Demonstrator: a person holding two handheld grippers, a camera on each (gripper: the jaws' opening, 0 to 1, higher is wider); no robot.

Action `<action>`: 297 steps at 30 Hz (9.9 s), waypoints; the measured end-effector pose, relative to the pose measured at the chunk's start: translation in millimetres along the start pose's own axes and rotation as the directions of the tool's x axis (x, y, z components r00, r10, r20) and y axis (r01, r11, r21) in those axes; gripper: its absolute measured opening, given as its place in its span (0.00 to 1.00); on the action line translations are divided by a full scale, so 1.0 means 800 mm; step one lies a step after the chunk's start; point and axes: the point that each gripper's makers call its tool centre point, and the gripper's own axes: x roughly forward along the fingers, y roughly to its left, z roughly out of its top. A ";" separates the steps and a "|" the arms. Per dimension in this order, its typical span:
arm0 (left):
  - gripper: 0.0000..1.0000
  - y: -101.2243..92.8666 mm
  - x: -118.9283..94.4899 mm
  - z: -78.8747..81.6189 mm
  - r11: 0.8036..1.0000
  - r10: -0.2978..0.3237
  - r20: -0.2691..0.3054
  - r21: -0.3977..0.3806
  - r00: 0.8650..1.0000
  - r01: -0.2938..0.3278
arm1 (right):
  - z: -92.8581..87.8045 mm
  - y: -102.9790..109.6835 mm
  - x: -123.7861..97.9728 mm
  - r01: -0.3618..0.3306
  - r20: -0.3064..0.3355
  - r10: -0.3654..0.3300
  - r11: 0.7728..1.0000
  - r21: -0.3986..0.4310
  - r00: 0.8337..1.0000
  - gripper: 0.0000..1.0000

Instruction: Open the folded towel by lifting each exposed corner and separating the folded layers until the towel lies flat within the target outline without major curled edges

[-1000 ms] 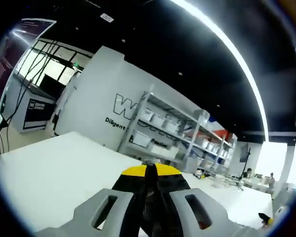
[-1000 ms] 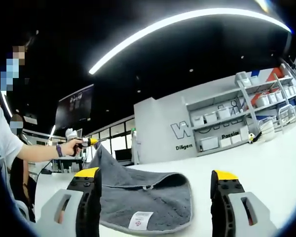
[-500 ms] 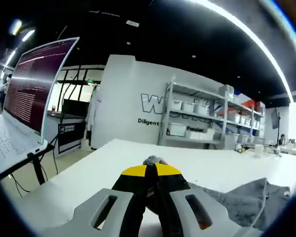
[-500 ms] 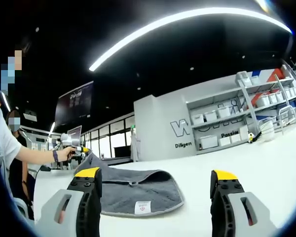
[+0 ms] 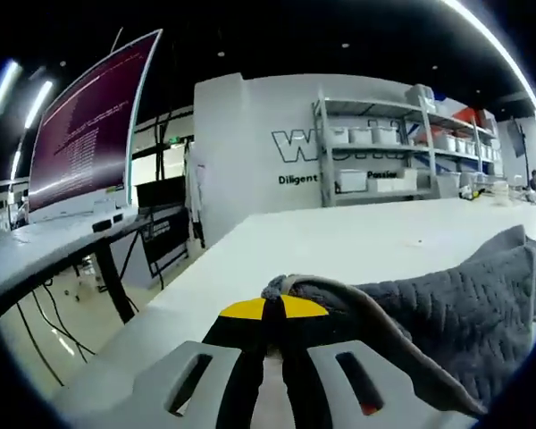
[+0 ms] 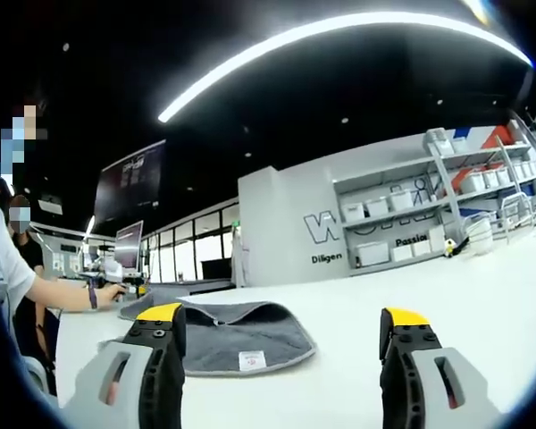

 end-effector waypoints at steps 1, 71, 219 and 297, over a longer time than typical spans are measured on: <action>0.03 0.007 0.001 -0.004 1.000 -0.002 -0.007 0.002 1.000 0.002 | -0.001 -0.001 0.000 0.004 -0.003 -0.004 1.000 -0.001 1.000 0.91; 0.98 -0.051 -0.032 0.056 0.911 -0.394 0.172 -0.060 0.903 0.409 | 0.012 0.010 -0.002 -0.012 0.058 0.011 1.000 0.021 0.998 0.91; 0.94 -0.098 -0.077 0.055 0.787 -0.608 0.163 -0.007 0.777 0.617 | -0.094 0.469 0.550 -0.730 -0.700 0.209 0.233 -0.643 0.683 0.00; 0.93 -0.100 -0.054 0.026 0.817 -0.576 0.062 0.020 0.815 0.576 | -0.169 0.377 0.801 -0.441 -0.560 0.000 0.615 -0.653 0.829 0.24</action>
